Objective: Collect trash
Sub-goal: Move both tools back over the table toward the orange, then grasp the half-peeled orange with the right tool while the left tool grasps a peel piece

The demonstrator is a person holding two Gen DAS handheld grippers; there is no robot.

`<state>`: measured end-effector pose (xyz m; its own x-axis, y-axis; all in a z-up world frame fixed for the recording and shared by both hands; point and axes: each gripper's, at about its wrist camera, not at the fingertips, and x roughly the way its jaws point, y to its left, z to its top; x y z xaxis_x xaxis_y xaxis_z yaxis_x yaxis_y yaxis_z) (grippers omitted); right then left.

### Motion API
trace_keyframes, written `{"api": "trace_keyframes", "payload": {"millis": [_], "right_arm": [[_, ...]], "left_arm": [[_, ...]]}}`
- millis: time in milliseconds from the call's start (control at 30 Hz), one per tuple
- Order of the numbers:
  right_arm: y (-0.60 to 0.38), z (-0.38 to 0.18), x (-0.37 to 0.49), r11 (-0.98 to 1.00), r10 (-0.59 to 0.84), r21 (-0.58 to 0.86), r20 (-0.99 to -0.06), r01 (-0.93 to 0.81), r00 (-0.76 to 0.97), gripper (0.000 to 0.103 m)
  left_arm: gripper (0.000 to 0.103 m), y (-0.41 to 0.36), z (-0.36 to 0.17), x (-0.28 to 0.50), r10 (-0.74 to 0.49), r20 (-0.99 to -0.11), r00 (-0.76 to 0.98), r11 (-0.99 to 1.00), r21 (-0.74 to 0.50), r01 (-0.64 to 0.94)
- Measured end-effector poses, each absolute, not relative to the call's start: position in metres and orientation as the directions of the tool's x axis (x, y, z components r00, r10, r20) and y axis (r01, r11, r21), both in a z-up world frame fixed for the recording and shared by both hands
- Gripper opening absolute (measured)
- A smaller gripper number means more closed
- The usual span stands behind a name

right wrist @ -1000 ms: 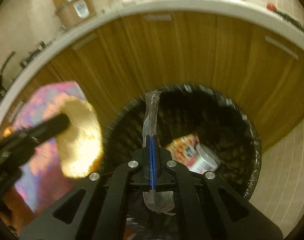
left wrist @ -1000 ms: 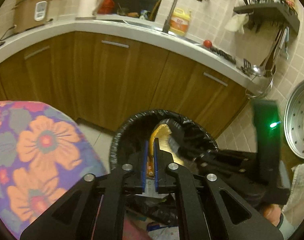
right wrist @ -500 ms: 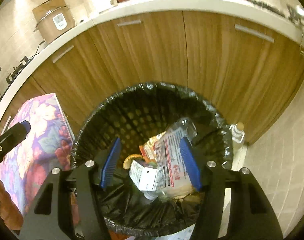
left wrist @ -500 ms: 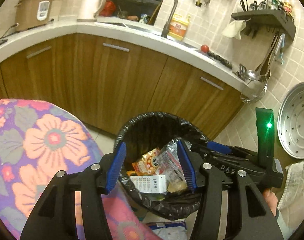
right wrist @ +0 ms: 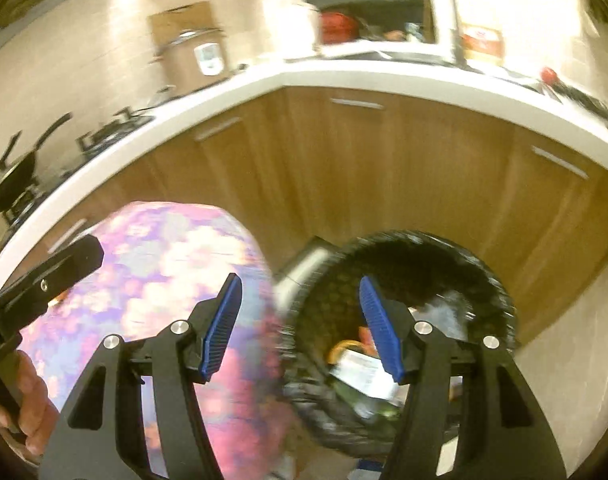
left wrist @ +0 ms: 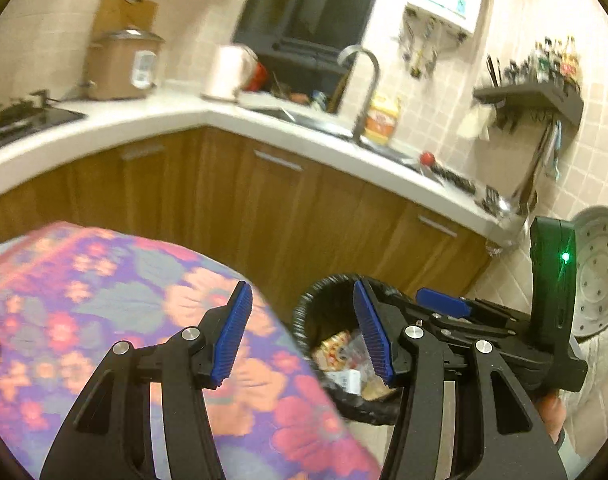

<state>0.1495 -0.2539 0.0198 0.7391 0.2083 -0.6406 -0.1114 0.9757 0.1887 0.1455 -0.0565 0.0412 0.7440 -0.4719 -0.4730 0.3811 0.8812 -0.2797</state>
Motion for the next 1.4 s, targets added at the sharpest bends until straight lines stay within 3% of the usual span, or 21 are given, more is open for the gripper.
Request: {"api": "trace_keyframes", "payload": {"millis": [100, 467, 700, 1000, 1133, 1233, 1267, 1400], "right_arm": [[-0.215, 0.031, 0.147, 0.966, 0.257, 0.176, -0.627, -0.188, 0.735, 0.057], [-0.059, 0.04, 0.144, 0.893, 0.416, 0.142, -0.623, -0.428, 0.663, 0.061], [0.023, 0.024, 0.153, 0.833, 0.496, 0.16, -0.639, -0.529, 0.588, 0.065], [0.106, -0.015, 0.18, 0.781, 0.523, 0.134, -0.674, -0.61, 0.522, 0.071], [0.118, -0.028, 0.194, 0.78, 0.513, 0.135, -0.698, -0.611, 0.5, 0.071], [0.123, -0.034, 0.201, 0.779, 0.507, 0.133, -0.709, -0.613, 0.49, 0.071], [0.124, -0.036, 0.202, 0.778, 0.506, 0.13, -0.71, -0.615, 0.49, 0.071], [0.137, -0.037, 0.208, 0.766, 0.515, 0.133, -0.713, -0.629, 0.476, 0.071]], "left_arm": [[0.062, -0.013, 0.055, 0.13, -0.429, -0.436, 0.791, 0.899, -0.289, 0.328], [0.066, 0.149, 0.076, 0.093, -0.263, -0.382, 0.886, 0.931, -0.34, 0.13], [0.066, 0.236, 0.045, 0.095, -0.104, -0.467, 0.878, 0.936, -0.344, -0.073], [0.063, 0.296, -0.022, 0.149, -0.136, -0.623, 0.77, 0.899, -0.404, -0.168], [0.051, 0.307, -0.043, 0.172, -0.207, -0.645, 0.735, 0.864, -0.474, -0.172], [0.022, 0.305, -0.057, 0.177, -0.257, -0.641, 0.723, 0.845, -0.512, -0.154], [0.004, 0.303, -0.059, 0.179, -0.26, -0.645, 0.719, 0.844, -0.513, -0.155], [0.003, 0.301, -0.059, 0.177, -0.271, -0.623, 0.733, 0.839, -0.526, -0.137]]}}
